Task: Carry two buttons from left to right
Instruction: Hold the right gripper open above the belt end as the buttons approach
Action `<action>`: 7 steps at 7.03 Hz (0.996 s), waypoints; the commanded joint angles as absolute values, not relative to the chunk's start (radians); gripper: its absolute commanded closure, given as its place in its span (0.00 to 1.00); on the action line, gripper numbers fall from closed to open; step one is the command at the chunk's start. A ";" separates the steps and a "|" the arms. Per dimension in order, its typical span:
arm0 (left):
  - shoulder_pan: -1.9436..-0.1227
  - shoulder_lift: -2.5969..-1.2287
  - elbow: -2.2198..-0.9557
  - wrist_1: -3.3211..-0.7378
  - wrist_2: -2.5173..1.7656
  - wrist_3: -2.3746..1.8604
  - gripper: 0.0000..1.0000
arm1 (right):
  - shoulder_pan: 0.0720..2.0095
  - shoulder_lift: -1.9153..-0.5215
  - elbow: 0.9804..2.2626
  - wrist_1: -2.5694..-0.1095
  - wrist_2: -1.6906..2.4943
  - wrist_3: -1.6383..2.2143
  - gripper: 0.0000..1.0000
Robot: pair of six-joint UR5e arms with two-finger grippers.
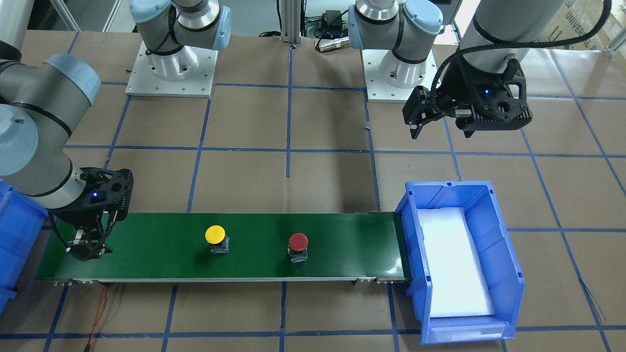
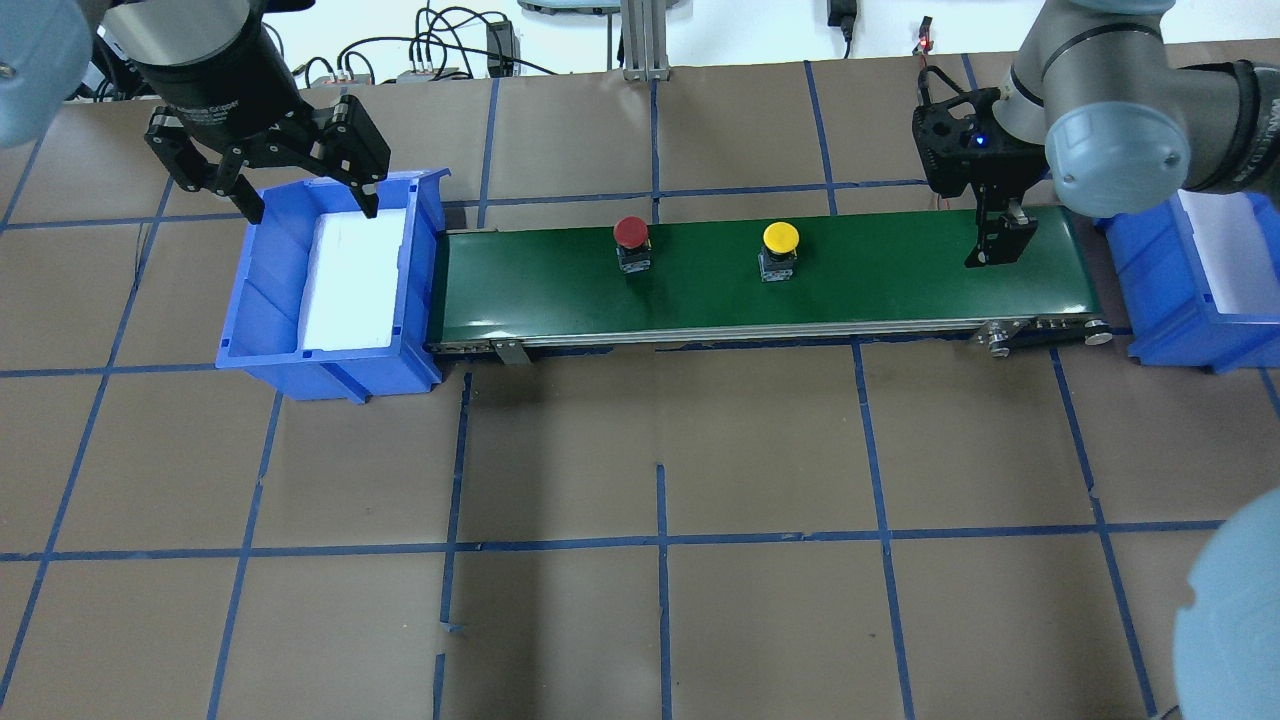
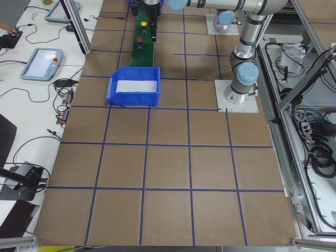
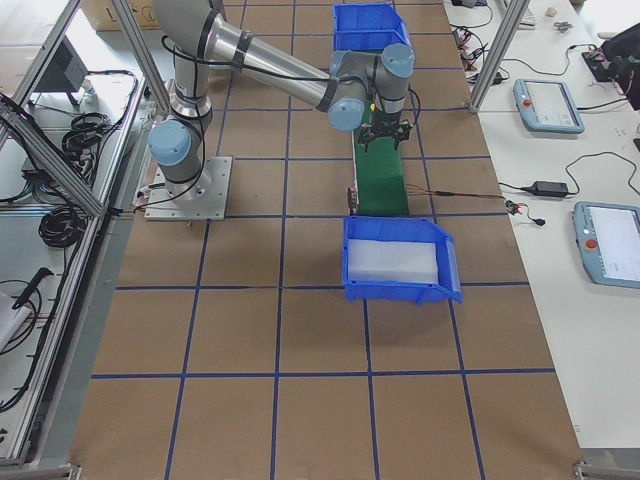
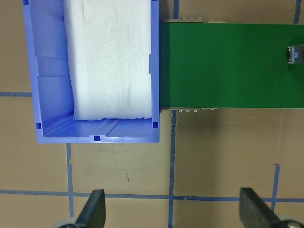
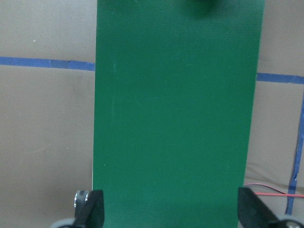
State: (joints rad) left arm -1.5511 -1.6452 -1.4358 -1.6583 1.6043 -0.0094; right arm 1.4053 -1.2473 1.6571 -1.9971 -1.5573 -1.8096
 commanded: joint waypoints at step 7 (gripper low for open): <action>-1.551 -1.643 -1.434 -1.658 1.608 -0.011 0.00 | 1.408 -1.247 1.657 -2.014 -1.543 -1.753 0.00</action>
State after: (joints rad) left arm -1.5508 -1.6445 -1.4349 -1.6582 1.6071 -0.0102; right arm 1.4082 -1.2472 1.6565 -2.0141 -1.5466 -1.7561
